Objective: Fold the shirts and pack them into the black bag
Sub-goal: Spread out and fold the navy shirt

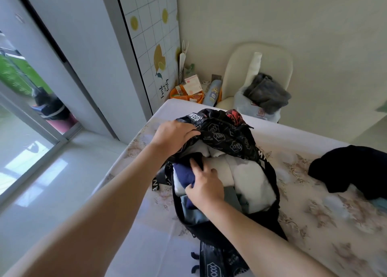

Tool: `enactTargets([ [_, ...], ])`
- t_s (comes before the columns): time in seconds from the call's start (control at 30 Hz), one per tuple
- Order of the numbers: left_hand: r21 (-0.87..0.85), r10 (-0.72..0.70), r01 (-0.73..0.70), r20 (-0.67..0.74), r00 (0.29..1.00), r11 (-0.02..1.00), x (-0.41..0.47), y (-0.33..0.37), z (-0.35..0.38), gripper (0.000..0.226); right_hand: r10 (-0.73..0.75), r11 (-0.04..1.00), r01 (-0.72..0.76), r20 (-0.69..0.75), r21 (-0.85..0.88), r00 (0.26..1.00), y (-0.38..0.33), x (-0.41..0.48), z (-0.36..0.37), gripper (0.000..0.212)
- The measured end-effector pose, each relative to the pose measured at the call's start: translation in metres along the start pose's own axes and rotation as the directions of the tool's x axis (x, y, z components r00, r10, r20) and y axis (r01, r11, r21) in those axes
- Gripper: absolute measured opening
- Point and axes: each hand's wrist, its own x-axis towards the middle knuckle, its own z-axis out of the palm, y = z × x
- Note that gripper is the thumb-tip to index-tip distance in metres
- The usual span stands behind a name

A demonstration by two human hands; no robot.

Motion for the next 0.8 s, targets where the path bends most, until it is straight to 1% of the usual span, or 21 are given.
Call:
enactTargets([
  [0.07, -0.060, 0.020, -0.021, -0.023, 1.000, 0.998, -0.003, -0.005, -0.001, 0.045, 0.133, 0.977, -0.109, -0.126, 0.185, 0.983, 0.000, 0.009, -0.001, 0.072],
  [0.1, -0.079, 0.026, -0.027, -0.022, 0.999, 0.997, -0.004, -0.007, -0.002, 0.051, 0.167, 0.958, -0.110, -0.202, 0.265, 0.965, 0.000, 0.014, -0.002, 0.069],
  [0.13, -0.084, 0.034, -0.036, -0.026, 0.999, 0.996, -0.004, -0.008, -0.002, 0.055, 0.162, 0.950, -0.081, -0.254, 0.303, 0.953, -0.001, 0.020, -0.003, 0.067],
  [0.17, -0.080, 0.049, -0.052, -0.046, 0.998, 0.995, -0.004, -0.008, -0.002, 0.058, 0.123, 0.955, -0.044, -0.258, 0.293, 0.958, -0.002, 0.026, -0.004, 0.067],
  [0.2, -0.063, 0.065, -0.070, -0.073, 0.995, 0.996, -0.004, -0.006, -0.003, 0.059, 0.068, 0.971, -0.019, -0.204, 0.236, 0.977, -0.004, 0.031, -0.004, 0.069],
  [0.23, -0.040, 0.078, -0.082, -0.093, 0.993, 0.996, -0.004, -0.004, -0.004, 0.058, 0.022, 0.990, -0.006, -0.116, 0.142, 0.993, -0.006, 0.035, -0.002, 0.071],
  [0.3, -0.018, 0.083, -0.086, -0.107, 0.991, 0.996, -0.005, 0.001, -0.004, 0.050, -0.046, 0.998, 0.047, 0.034, -0.030, 0.998, -0.006, 0.042, 0.003, 0.079],
  [0.37, -0.042, 0.060, -0.065, -0.125, 0.990, 0.997, -0.007, 0.003, 0.001, 0.039, -0.147, 0.978, 0.160, 0.101, -0.132, 0.984, -0.001, 0.044, 0.003, 0.092],
  [0.4, -0.053, 0.046, -0.054, -0.137, 0.989, 0.997, -0.007, 0.004, 0.001, 0.039, -0.189, 0.964, 0.205, 0.106, -0.168, 0.976, 0.003, 0.041, 0.001, 0.098],
  [0.47, -0.046, 0.024, -0.029, -0.112, 0.993, 0.999, -0.005, 0.005, 0.003, 0.042, -0.254, 0.947, 0.261, 0.062, -0.187, 0.965, 0.008, 0.031, -0.004, 0.106],
  [0.5, -0.026, 0.026, -0.028, -0.083, 0.996, 0.999, -0.004, 0.007, 0.005, 0.038, -0.283, 0.940, 0.287, 0.050, -0.186, 0.958, 0.009, 0.024, -0.004, 0.109],
  [0.53, -0.008, 0.044, -0.045, -0.047, 0.998, 0.999, -0.003, 0.009, 0.007, 0.036, -0.301, 0.934, 0.307, 0.062, -0.184, 0.952, 0.008, 0.018, -0.003, 0.115],
  [0.6, -0.002, 0.120, -0.120, 0.033, 0.992, 0.993, -0.002, 0.016, 0.013, 0.044, -0.272, 0.940, 0.287, 0.101, -0.186, 0.957, 0.004, 0.014, 0.002, 0.122],
  [0.67, -0.055, 0.145, -0.140, 0.102, 0.984, 0.989, -0.001, 0.021, 0.017, 0.043, -0.221, 0.952, 0.236, 0.097, -0.193, 0.970, 0.004, 0.022, 0.006, 0.114],
  [0.7, -0.086, 0.122, -0.113, 0.101, 0.987, 0.990, 0.002, 0.021, 0.015, 0.040, -0.232, 0.950, 0.247, 0.096, -0.192, 0.968, 0.005, 0.027, 0.006, 0.108],
  [0.8, -0.188, 0.012, -0.003, 0.047, 0.999, 0.982, 0.013, 0.013, 0.002, 0.034, -0.347, 0.921, 0.364, 0.132, -0.136, 0.928, 0.013, 0.040, 0.003, 0.094],
])
